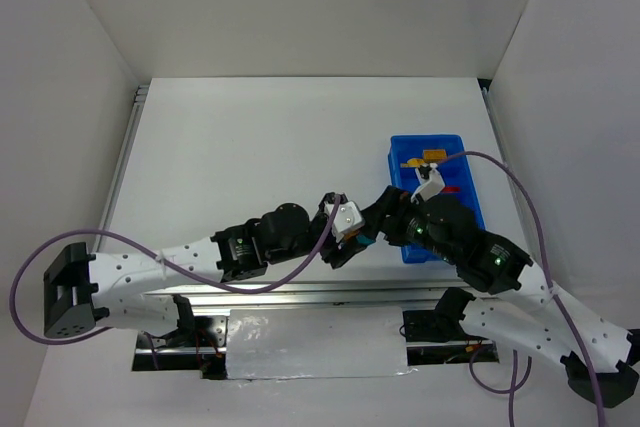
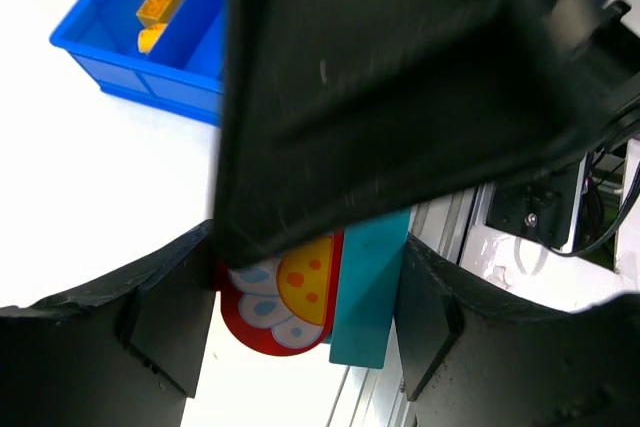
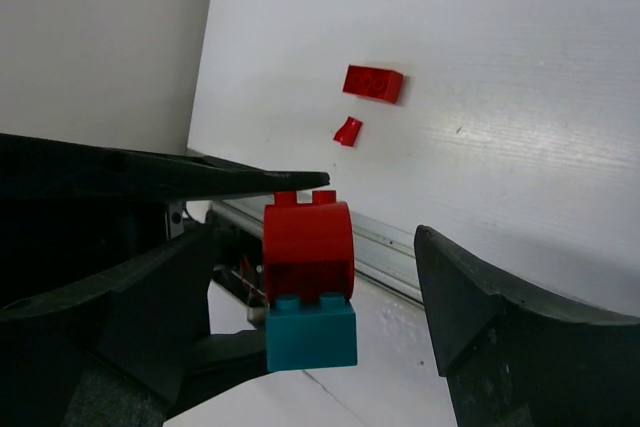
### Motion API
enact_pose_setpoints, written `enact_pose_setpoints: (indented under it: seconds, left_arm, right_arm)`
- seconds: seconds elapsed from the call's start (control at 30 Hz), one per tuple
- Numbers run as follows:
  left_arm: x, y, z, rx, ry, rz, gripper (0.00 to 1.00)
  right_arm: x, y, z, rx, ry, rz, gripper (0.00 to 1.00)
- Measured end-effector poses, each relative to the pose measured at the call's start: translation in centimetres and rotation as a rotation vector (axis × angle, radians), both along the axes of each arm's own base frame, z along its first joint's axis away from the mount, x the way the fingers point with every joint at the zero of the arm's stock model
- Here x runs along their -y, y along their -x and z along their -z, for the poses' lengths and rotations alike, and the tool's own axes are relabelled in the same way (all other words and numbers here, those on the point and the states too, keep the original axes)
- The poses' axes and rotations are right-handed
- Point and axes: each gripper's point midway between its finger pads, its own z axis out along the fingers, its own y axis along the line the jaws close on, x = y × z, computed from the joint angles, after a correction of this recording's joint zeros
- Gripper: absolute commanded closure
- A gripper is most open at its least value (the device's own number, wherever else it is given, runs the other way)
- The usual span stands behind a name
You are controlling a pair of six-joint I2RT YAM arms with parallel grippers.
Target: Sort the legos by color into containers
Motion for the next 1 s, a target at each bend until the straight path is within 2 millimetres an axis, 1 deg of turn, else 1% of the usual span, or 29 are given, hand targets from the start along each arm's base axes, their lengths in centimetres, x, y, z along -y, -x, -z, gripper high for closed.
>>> enact_pose_setpoints:
  seconds: [0.07,0.13,0.17,0.2,0.23,0.27,0.3,0.33,0.37,0.4,0.53,0.63,0.73,0.8,0.9,1.0]
  left_arm:
    - [-0.1,-0.1,-0.4,0.007,0.01,-0.007,0.94]
    - [-0.2,-0.2,-0.7,0.015,0.015,-0.016,0.94]
    - [-0.2,-0.3,-0.7,0.02,0.015,-0.019,0.93]
    - [-0.2,-0.3,-0.8,0.025,0.016,-0.02,0.92]
    - [-0.2,-0.4,-0.9,0.035,0.014,-0.019,0.89]
    - [-0.2,-0.4,-1.0,0.04,0.017,-0.018,0.85]
    - [-0.4,-0.4,-1.1,0.043,0.015,-0.021,0.81]
    - [-0.5,-0.4,-1.2,0.043,0.015,-0.023,0.63]
    - [-0.7,-0.4,-1.3,0.044,0.015,-0.026,0.5]
    - [-0.9,-0.4,-1.4,0.047,0.017,-0.03,0.01]
    - [-0.8,-0.2,-2.5,0.042,0.059,-0.026,0.01]
    - [-1.0,0.4,-3.0,0.009,0.081,-0.021,0.01]
    - [-2.1,0.9,-3.2,-0.032,0.082,-0.03,0.01]
    - [-3.2,1.3,-3.7,-0.067,0.096,-0.054,0.0]
    - [-5.2,2.1,-5.7,-0.098,0.152,-0.071,0.01]
    - [-6.8,3.9,-8.3,-0.104,0.227,-0.014,0.0]
  right_arm:
    - [-0.5,0.3,0.8,-0.018,0.004,-0.028,0.16]
    - [-0.9,0.7,1.2,-0.028,-0.001,-0.059,0.23]
    - [-1.3,0.9,1.3,-0.033,-0.005,-0.078,0.33]
    - [-1.6,1.0,1.5,-0.037,-0.006,-0.097,0.41]
    - [-1.9,1.2,1.5,-0.038,-0.01,-0.118,0.49]
    - [-2.3,1.4,1.5,-0.04,-0.018,-0.143,0.64]
    - [-2.4,1.4,1.7,-0.033,-0.009,-0.153,0.98]
    - [-2.7,1.5,1.6,-0.038,-0.021,-0.164,1.0]
    - [-2.9,1.4,1.4,-0.026,-0.028,-0.172,1.0]
    - [-3.0,1.4,1.2,-0.016,-0.034,-0.182,1.0]
    - [-3.4,2.0,-0.1,0.06,-0.057,-0.247,1.0]
    - [-2.7,2.3,-1.5,0.179,-0.038,-0.277,1.0]
    - [-1.8,2.5,-2.5,0.305,0.004,-0.305,1.0]
    - [-1.1,2.8,-3.3,0.401,0.038,-0.327,1.0]
    - [-0.7,3.7,-3.8,0.512,0.08,-0.398,1.0]
    - [-1.3,5.4,-4.0,0.594,0.092,-0.532,1.0]
